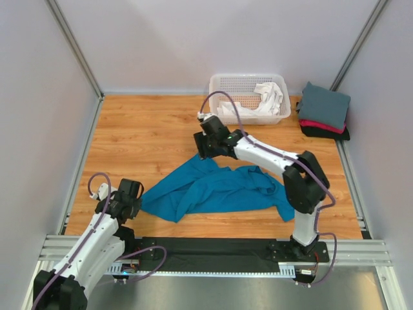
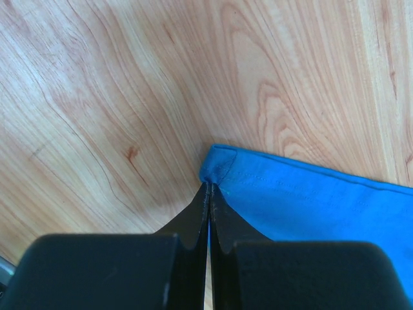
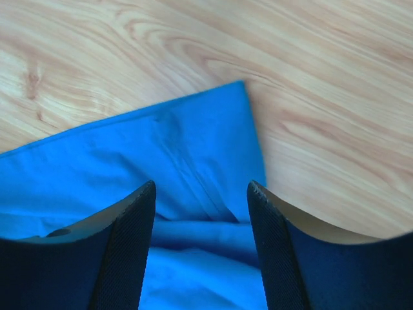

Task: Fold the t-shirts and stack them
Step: Flatten the tshirt out

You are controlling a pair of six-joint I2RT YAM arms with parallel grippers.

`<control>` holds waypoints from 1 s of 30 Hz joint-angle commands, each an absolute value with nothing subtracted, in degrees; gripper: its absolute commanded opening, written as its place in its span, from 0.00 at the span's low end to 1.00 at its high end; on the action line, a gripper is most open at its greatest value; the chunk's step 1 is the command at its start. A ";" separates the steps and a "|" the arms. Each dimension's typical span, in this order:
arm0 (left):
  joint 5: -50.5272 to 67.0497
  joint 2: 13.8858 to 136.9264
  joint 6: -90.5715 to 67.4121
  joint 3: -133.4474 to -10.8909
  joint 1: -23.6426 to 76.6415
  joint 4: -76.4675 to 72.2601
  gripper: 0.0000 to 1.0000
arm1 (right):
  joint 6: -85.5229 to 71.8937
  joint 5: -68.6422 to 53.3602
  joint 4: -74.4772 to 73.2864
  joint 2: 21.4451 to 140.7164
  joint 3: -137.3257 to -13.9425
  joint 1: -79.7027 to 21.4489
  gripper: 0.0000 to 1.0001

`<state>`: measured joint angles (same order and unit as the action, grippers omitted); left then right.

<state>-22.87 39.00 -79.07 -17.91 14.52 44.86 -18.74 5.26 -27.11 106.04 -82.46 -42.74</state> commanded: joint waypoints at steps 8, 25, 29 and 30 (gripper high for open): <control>-24.08 38.67 -77.17 -17.84 14.24 45.17 0.00 | -12.31 2.38 -28.91 121.45 -96.76 -46.76 0.59; -25.40 38.06 -75.06 -18.72 14.24 45.70 0.00 | -10.64 9.84 -32.69 132.63 -104.94 -47.90 0.01; -26.28 37.88 -73.13 -20.65 14.24 46.05 0.00 | -11.34 10.99 -32.08 126.33 -104.15 -45.80 0.00; -26.89 37.79 -72.69 -21.70 14.24 46.05 0.00 | -12.21 10.20 -31.91 124.82 -103.98 -44.92 0.01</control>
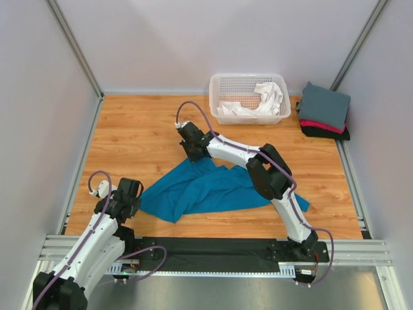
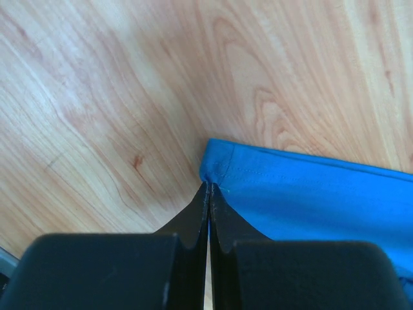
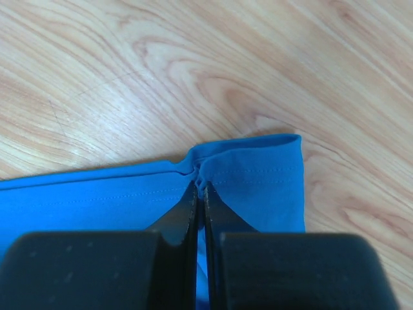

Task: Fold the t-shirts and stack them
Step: Flatten the tshirt out

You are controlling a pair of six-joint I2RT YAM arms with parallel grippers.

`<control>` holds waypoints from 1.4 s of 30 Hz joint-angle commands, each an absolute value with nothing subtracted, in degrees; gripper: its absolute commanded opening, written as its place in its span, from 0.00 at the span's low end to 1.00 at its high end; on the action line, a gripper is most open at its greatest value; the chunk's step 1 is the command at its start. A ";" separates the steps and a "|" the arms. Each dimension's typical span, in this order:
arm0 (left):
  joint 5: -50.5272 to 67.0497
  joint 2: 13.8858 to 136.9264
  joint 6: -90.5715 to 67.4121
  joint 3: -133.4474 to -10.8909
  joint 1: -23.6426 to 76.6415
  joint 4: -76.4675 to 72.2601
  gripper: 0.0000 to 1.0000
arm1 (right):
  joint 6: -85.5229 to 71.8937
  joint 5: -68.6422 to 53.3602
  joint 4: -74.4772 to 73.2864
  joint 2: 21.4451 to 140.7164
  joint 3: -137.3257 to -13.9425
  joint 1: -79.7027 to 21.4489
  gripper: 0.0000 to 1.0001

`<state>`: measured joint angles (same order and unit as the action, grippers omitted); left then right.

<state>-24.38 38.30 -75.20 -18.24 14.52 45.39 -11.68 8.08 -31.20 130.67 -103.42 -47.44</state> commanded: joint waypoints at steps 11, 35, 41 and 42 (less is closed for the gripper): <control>-38.22 41.74 -56.80 -45.59 12.75 45.27 0.00 | -6.25 9.49 -30.59 99.16 -103.87 -35.60 0.00; -3.78 36.93 -28.65 -54.94 11.95 29.52 0.46 | -8.52 -29.52 -29.87 98.87 -97.12 -46.39 0.00; -10.10 33.49 -31.72 -52.56 11.95 36.90 0.71 | -12.91 -37.51 -28.91 103.18 -91.24 -53.96 0.02; -11.67 33.40 -31.90 -52.82 11.95 39.09 0.75 | -14.05 -37.44 -28.74 103.18 -89.84 -54.75 0.09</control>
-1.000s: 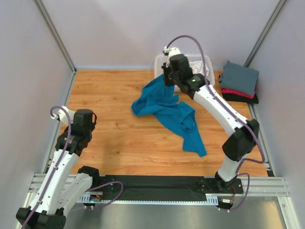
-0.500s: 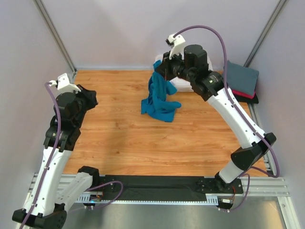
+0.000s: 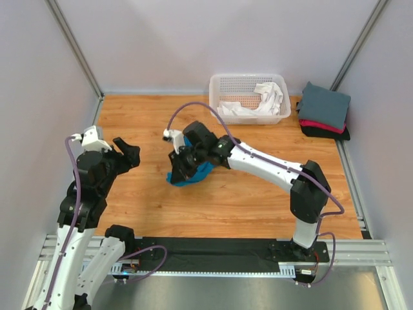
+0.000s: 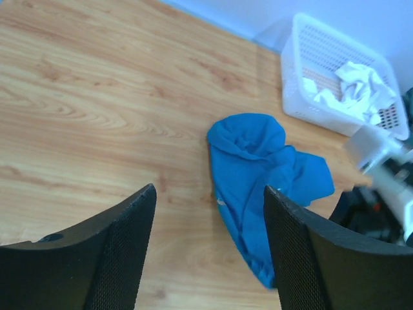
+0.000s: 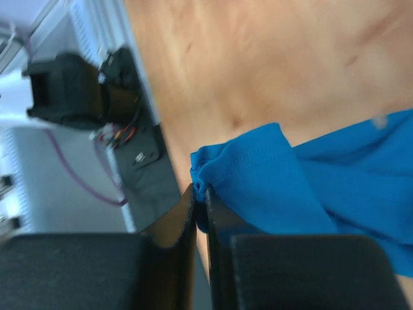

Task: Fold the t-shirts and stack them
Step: Flatten the tshirt out

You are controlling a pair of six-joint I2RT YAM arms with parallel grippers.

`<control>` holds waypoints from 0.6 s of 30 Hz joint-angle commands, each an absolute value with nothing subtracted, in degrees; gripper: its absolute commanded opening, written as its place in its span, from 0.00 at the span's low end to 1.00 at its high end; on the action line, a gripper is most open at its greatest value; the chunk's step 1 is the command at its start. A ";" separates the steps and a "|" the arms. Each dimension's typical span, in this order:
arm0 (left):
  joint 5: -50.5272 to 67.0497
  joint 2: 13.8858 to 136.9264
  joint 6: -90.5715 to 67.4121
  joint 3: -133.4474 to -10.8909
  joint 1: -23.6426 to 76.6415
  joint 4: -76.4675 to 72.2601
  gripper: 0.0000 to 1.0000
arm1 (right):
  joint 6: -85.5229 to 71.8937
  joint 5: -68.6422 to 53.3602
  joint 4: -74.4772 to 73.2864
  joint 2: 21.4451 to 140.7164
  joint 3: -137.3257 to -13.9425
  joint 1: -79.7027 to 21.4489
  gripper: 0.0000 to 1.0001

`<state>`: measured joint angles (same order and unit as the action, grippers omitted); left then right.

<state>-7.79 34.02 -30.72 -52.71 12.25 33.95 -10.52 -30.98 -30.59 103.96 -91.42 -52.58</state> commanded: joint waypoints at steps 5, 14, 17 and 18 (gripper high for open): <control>-9.94 34.89 -34.54 -52.30 11.95 41.13 0.80 | -15.64 -30.34 -31.64 96.17 -80.08 -53.27 0.80; 4.66 42.35 -41.92 -41.40 13.27 28.66 0.78 | -23.55 -9.45 -37.54 85.96 -74.80 -33.06 0.99; 2.82 46.31 -42.63 -40.08 17.48 25.68 0.77 | -24.08 -2.74 -34.29 87.88 -74.18 -31.82 0.97; 3.16 47.36 -41.93 -40.08 18.45 24.45 0.77 | -24.43 -1.68 -33.67 88.76 -74.44 -31.90 0.96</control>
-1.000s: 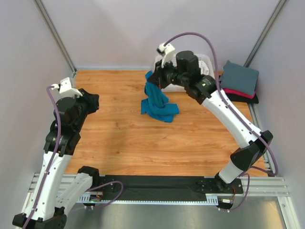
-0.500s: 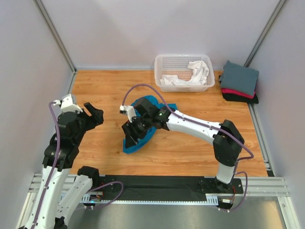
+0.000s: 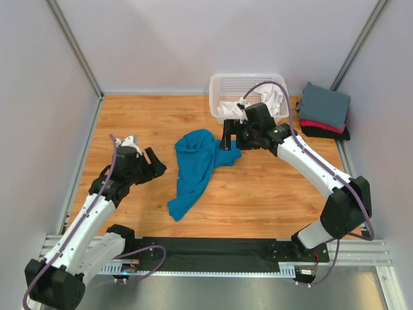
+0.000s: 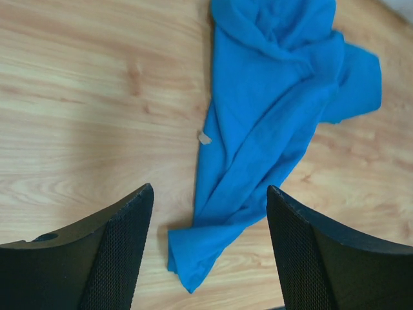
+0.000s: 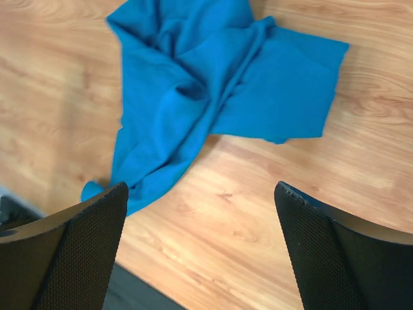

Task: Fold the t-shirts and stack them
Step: Flatten the tshirt out

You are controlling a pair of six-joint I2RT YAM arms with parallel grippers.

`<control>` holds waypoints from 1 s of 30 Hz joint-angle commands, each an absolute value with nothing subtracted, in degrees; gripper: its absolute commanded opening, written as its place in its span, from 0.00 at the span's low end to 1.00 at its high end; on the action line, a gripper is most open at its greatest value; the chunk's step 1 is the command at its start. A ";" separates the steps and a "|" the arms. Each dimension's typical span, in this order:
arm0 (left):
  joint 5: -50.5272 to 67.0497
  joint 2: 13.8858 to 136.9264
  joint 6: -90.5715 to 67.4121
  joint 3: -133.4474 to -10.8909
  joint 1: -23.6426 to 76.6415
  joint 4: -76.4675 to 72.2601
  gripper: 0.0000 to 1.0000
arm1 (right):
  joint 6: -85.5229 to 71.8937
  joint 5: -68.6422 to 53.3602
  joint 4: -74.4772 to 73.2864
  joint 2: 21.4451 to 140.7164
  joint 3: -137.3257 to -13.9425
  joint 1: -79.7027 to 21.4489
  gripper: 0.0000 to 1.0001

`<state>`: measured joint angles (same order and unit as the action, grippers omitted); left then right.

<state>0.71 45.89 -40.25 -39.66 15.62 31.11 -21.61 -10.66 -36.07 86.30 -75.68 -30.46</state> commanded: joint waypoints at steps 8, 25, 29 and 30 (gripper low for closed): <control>3.86 67.21 -31.22 -49.54 27.33 13.11 0.76 | -30.67 0.79 -29.01 97.21 -75.06 -27.52 0.80; 14.50 102.74 -19.51 -71.11 31.90 6.78 0.60 | -30.67 -7.03 -24.96 95.10 -68.47 -19.69 0.71; 14.85 104.50 -20.13 -71.45 31.90 6.42 0.44 | -30.50 -8.17 -24.43 96.33 -69.69 -19.60 0.70; 14.77 104.68 -20.21 -71.63 31.99 6.59 0.37 | -30.50 -8.61 -24.52 97.11 -69.96 -19.60 0.70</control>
<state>13.17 104.31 -21.45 -69.54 31.83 9.10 -30.22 -6.92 -27.07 96.57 -67.46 -20.03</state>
